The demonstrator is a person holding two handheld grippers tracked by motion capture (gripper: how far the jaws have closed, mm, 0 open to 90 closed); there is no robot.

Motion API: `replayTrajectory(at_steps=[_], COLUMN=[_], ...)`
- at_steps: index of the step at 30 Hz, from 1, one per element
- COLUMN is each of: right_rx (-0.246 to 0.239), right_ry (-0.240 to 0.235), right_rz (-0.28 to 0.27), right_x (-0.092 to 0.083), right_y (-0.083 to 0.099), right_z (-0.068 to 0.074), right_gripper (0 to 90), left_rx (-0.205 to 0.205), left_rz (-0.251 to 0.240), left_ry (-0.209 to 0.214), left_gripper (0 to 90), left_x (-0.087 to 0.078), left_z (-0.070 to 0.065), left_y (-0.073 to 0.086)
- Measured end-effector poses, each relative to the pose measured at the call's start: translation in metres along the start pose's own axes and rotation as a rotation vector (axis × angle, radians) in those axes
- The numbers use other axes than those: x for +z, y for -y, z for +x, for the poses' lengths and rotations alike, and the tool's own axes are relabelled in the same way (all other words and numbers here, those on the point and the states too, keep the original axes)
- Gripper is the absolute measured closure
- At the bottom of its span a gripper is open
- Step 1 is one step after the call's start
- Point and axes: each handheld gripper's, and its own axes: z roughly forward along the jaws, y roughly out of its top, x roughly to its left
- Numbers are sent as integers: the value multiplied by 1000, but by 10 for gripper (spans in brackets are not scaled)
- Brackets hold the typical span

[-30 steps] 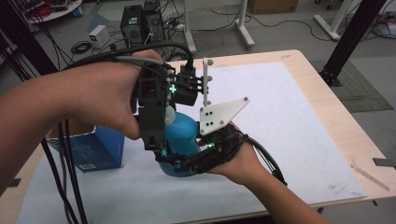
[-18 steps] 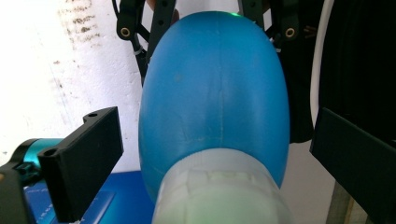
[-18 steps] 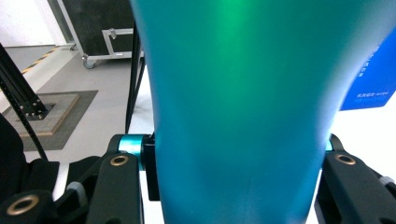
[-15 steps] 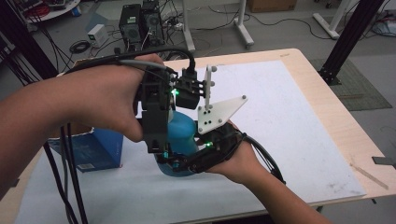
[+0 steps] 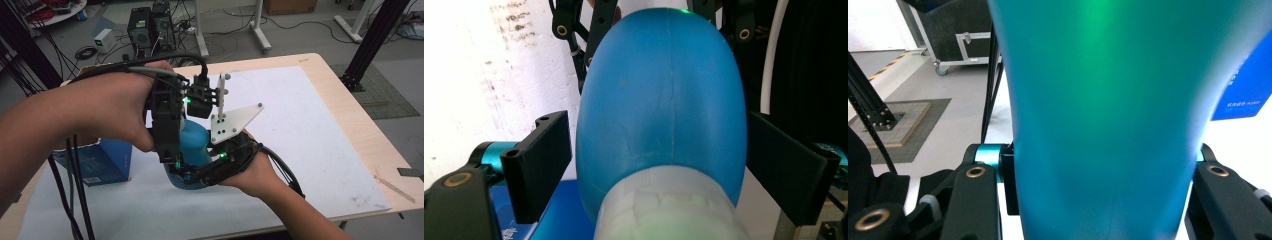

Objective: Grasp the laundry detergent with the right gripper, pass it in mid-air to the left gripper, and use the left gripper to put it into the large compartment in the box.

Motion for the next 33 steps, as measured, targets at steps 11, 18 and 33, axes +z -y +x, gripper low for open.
replayTrajectory(at_steps=[11, 18, 33], right_rx=[7, 2, 11], right_ry=[0, 8, 2], right_rz=[-4, -9, -10], right_x=[0, -1, 0], right_y=[0, 0, 0], right_z=[1, 0, 0], right_gripper=[465, 466, 465], left_rx=[9, 16, 19], left_rz=[23, 29, 33], left_ry=[-24, -26, -24], left_gripper=[210, 225, 291], left_x=[2, 4, 5], left_z=[0, -1, 0], left_y=[-3, -5, -5])
